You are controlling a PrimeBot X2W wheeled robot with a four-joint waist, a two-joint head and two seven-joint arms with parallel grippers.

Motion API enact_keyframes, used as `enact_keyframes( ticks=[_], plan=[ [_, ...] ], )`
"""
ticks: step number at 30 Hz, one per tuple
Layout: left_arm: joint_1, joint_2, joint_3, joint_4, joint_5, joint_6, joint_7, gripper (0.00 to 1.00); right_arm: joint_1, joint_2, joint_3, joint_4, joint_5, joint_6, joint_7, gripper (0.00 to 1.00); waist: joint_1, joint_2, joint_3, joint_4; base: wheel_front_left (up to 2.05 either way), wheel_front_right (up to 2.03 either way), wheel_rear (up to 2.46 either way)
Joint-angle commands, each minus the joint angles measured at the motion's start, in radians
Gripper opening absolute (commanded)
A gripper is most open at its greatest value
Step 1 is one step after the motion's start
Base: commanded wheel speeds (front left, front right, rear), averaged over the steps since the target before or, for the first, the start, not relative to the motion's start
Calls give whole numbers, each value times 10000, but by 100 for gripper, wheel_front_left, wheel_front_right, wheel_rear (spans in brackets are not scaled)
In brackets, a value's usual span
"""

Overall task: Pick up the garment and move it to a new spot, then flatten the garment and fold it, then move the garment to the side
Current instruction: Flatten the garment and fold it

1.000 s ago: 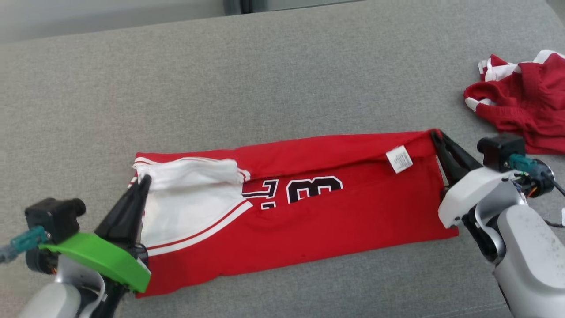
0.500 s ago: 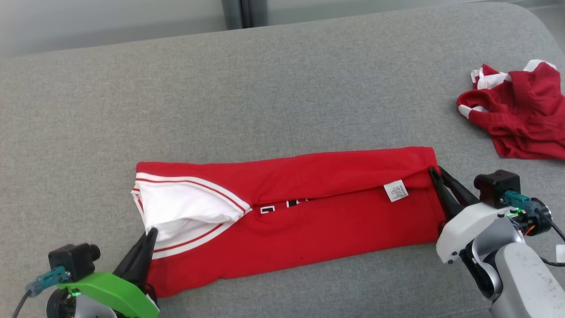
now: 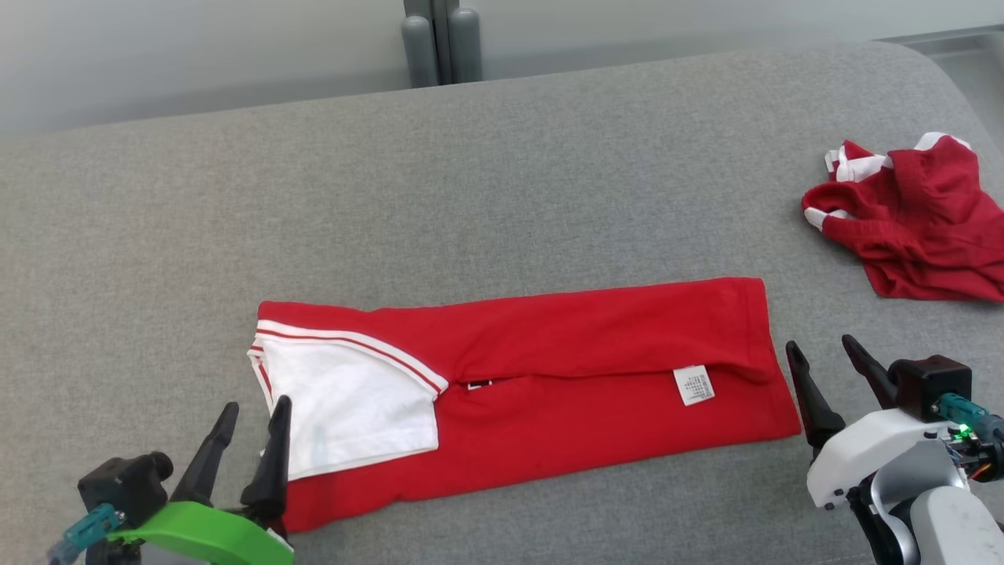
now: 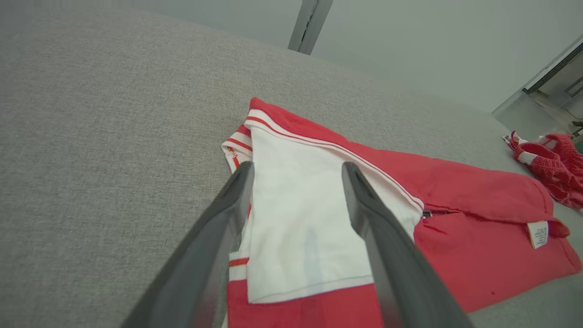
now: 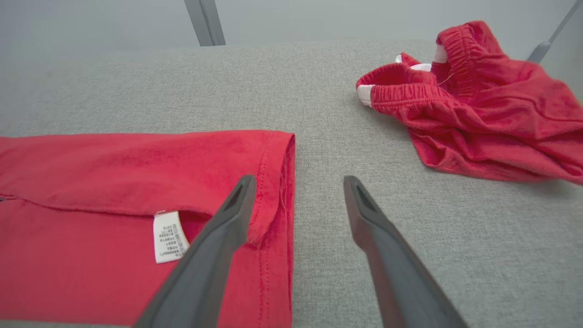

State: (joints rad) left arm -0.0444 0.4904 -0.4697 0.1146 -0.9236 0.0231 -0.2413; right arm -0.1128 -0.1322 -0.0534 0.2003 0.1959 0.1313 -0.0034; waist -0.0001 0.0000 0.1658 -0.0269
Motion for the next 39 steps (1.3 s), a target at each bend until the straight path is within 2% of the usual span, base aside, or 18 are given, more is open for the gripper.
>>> enact_keyframes(
  ticks=[1, 5, 10, 16, 23, 24, 25, 26, 27, 28, 29, 34, 39],
  plan=[
    [75, -152, 32, -79, 208, 112, -90, 100, 85, 59, -92, -48, -166, -13, 24, 100, 1, 0, -44, 65, 0, 0, 0],
    [-109, -651, 126, -124, 550, 191, -199, 100, -289, 313, -234, 246, -358, -13, -22, 100, 1, 0, -68, 181, 0, 0, 0],
    [-307, -1096, 169, 135, 974, 79, -248, 100, -629, 488, -111, 1207, -868, -13, -211, 100, 1, 0, -71, 438, 0, 0, 0],
    [-347, -1427, 270, 389, 1228, -59, -240, 100, -784, 627, -372, 2459, -1577, -13, -467, 100, 1, 0, -102, 639, 0, 0, 0],
    [-261, -1690, 446, 531, 1550, -228, -238, 100, -1055, 749, -512, 3870, -1869, -13, -685, 100, 1, 0, -223, 647, 0, 0, 0],
    [-250, -1716, 461, 548, 1577, -240, -238, 100, -1084, 766, -481, 4014, -1837, -13, -688, 82, 1, 0, -242, 636, 0, 0, 0],
    [-233, -1745, 474, 568, 1610, -249, -237, 100, -1129, 778, -442, 4186, -1827, -13, -693, 45, 1, 0, -263, 618, 0, 0, 0],
    [-218, -1764, 478, 577, 1644, -270, -239, 100, -1166, 786, -410, 4297, -1812, -13, -711, 25, 1, 0, -273, 594, 0, 0, 0],
    [-202, -1782, 473, 598, 1660, -295, -238, 100, -1226, 798, -368, 4426, -1793, -13, -720, 17, 1, 0, -286, 566, 0, 0, 0],
    [-192, -1794, 471, 611, 1691, -298, -238, 100, -1283, 805, -339, 4527, -1780, -13, -748, 4, 1, 0, -298, 544, 0, 0, 0],
    [-178, -1798, 470, 627, 1719, -314, -238, 100, -1359, 809, -310, 4634, -1752, -13, -767, 0, 1, 0, -317, 506, 0, 0, 0],
    [-213, -1835, 491, 689, 1843, -357, -239, 100, -1829, 772, -411, 4896, -1562, -18, -971, 0, 1, 0, -404, 302, 0, 0, 0],
    [-233, -1911, 636, 697, 1998, -386, -239, 100, -2073, 530, -970, 4662, -1460, -18, -987, 0, 1, 0, -536, 15, 0, 0, 0]
  ],
)
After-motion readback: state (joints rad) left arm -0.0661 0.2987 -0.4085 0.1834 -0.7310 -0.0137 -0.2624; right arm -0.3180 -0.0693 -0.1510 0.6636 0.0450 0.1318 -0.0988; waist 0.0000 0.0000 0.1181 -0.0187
